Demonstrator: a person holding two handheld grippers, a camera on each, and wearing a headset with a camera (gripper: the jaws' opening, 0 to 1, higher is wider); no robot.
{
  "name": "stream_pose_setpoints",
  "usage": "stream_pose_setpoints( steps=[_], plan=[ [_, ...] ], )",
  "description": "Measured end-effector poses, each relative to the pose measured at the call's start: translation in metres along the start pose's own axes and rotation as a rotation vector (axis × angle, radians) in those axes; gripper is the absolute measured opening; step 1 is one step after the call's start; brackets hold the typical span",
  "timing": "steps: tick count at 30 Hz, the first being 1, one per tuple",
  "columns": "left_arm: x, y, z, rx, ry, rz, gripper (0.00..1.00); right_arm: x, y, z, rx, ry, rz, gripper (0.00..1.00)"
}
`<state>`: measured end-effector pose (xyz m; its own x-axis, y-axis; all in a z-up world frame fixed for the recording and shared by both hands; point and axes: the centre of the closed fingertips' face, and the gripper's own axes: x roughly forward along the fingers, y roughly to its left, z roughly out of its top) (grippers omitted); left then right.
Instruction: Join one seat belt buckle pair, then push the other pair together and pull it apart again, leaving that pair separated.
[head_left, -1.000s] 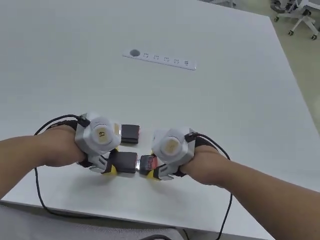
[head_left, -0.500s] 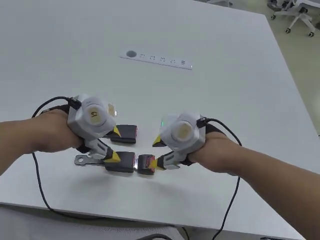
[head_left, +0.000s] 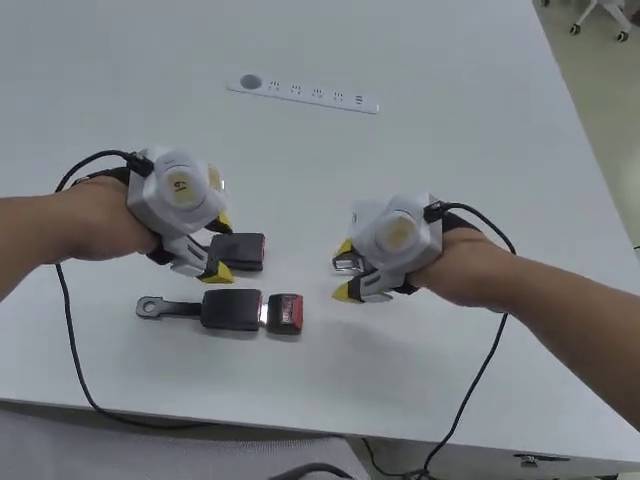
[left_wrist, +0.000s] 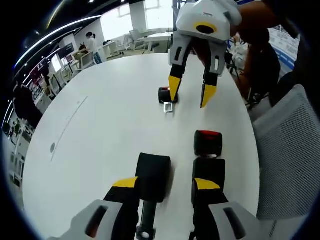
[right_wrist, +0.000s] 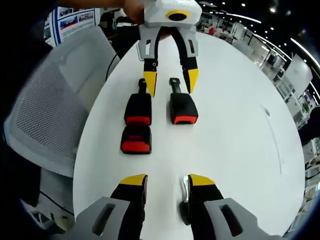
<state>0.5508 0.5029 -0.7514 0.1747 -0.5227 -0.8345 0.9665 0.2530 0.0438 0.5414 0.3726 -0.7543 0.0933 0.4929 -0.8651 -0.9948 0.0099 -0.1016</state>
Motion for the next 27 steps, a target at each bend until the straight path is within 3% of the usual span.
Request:
stream_pose_setpoints(
  steps=[5, 7, 10, 15, 21, 27],
  plan=[
    [0.009, 0.007, -0.011, 0.074, 0.036, -0.013, 0.44, -0.005, -0.024, -0.020, 0.033, 0.015, -0.029, 0.30],
    [0.014, 0.010, -0.018, 0.062, 0.044, -0.021, 0.44, -0.006, -0.030, -0.027, 0.036, 0.024, -0.037, 0.30],
    [0.011, 0.011, -0.016, 0.051, 0.044, -0.028, 0.45, -0.005, -0.041, -0.041, 0.018, 0.053, -0.037, 0.32],
    [0.016, 0.017, -0.019, 0.053, 0.057, -0.027, 0.43, -0.007, -0.047, -0.050, 0.011, 0.075, -0.030, 0.33],
    [0.025, 0.016, -0.023, 0.077, 0.090, -0.052, 0.39, 0.000, -0.050, -0.064, 0.018, 0.098, 0.003, 0.32],
    [0.029, 0.016, -0.019, 0.084, 0.083, -0.071, 0.35, 0.004, -0.047, -0.065, 0.011, 0.105, 0.016, 0.32]
  ],
)
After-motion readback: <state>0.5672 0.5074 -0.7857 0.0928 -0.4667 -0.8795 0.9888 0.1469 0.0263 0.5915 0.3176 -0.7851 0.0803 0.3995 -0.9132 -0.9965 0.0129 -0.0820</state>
